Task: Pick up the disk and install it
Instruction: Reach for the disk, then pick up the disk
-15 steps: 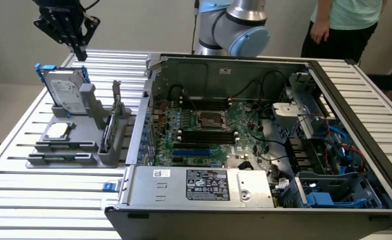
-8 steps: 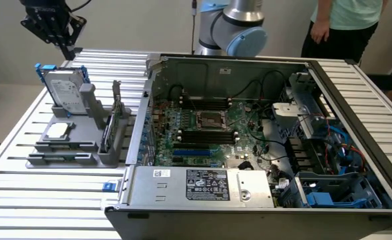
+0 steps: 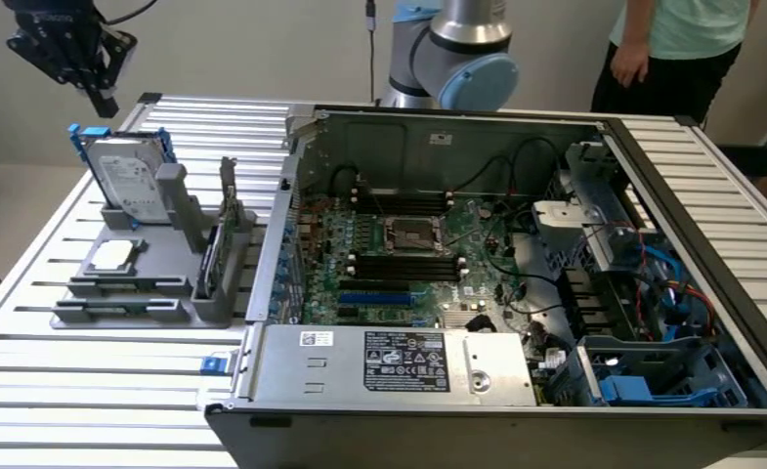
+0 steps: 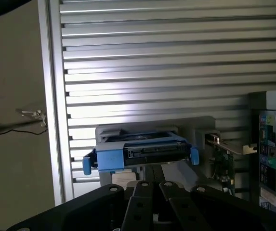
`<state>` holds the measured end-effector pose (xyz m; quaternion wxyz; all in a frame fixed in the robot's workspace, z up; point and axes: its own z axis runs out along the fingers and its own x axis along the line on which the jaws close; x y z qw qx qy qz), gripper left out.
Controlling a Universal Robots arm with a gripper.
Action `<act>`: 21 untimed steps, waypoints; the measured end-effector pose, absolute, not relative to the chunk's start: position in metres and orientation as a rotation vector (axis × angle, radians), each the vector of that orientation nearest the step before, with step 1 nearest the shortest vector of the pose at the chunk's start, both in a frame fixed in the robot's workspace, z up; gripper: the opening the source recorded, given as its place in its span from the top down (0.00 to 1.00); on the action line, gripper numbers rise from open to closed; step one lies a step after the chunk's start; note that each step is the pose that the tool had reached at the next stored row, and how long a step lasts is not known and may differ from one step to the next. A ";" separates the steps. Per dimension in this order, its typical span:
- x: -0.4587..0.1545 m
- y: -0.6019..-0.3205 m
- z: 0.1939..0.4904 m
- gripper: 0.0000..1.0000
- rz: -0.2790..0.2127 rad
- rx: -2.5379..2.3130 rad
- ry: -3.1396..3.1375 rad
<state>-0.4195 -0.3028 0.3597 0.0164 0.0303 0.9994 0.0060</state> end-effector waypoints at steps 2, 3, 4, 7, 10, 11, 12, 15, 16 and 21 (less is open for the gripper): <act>-0.428 -0.302 0.359 0.89 0.010 0.094 3.107; -0.433 -0.301 0.359 0.89 0.005 0.094 3.107; -0.435 -0.300 0.359 0.89 0.001 0.093 3.108; -0.438 -0.298 0.359 0.89 -0.011 0.074 3.115; -0.438 -0.298 0.359 0.89 -0.019 0.044 3.132; -0.438 -0.298 0.359 0.89 -0.020 0.034 3.135; -0.438 -0.298 0.359 0.89 -0.020 0.025 3.138; -0.438 -0.297 0.359 0.89 -0.020 0.008 3.139; -0.438 -0.297 0.359 0.89 -0.020 0.008 3.139; -0.438 -0.297 0.359 0.89 -0.020 0.008 3.139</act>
